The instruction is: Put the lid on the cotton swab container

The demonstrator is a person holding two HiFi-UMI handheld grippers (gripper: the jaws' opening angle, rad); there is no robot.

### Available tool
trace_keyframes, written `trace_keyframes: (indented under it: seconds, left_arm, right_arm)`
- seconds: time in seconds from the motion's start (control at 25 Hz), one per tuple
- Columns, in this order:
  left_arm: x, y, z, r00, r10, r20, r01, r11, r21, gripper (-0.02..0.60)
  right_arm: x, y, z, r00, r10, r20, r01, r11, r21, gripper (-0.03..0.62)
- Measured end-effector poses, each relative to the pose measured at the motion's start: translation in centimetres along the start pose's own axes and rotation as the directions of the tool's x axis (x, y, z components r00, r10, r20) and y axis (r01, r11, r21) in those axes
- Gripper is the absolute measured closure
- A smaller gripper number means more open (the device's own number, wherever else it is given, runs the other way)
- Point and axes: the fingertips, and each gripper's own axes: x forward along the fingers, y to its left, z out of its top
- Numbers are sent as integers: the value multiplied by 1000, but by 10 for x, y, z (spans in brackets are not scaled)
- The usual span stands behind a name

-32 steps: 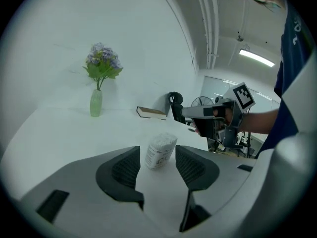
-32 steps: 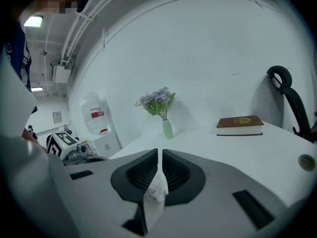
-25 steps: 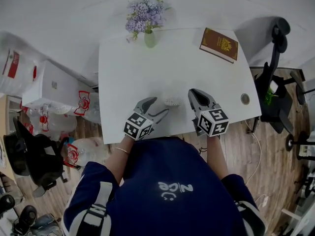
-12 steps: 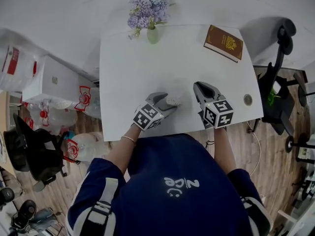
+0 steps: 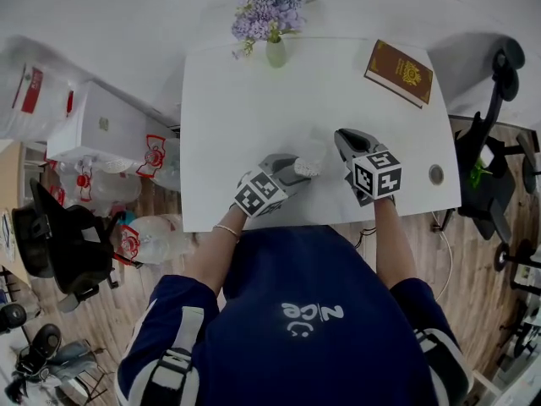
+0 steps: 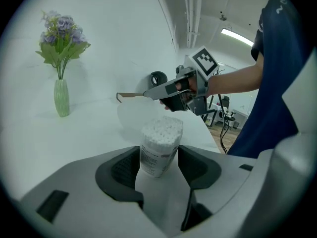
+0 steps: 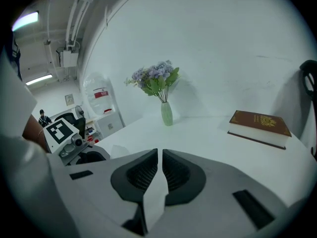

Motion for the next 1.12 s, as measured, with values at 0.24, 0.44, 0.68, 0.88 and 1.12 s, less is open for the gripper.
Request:
trace_keyframes:
  seconds: [0.24,0.44,0.68,0.88,1.12]
  left_arm:
    - [0,0,0,1000,-10,-4,9,1000,-6,319]
    - [-1,-1,1,1000,-19,-7,19,1000,-8,321]
    - [-2,0,-1,1000,-17,-12,17,1000,7,321]
    - [0,1,-2,1000,-8,-12,8,1000,13,321]
    - [3,4,-4,1000,5,-13,-5,1000,26,322]
  right_arm:
    - [26,1,-4,994,79,-71,-79,997,-1,536]
    - [34,8,-12,983,139,-118,-141,990,-8,536]
    - [33,17,-12,975,193,-108,-196,981,-12,536]
    - [29,25,-14,968,229,-98,-230,973,1,536]
    - [22,30,-11,969,242,-43,-242,970,11,536]
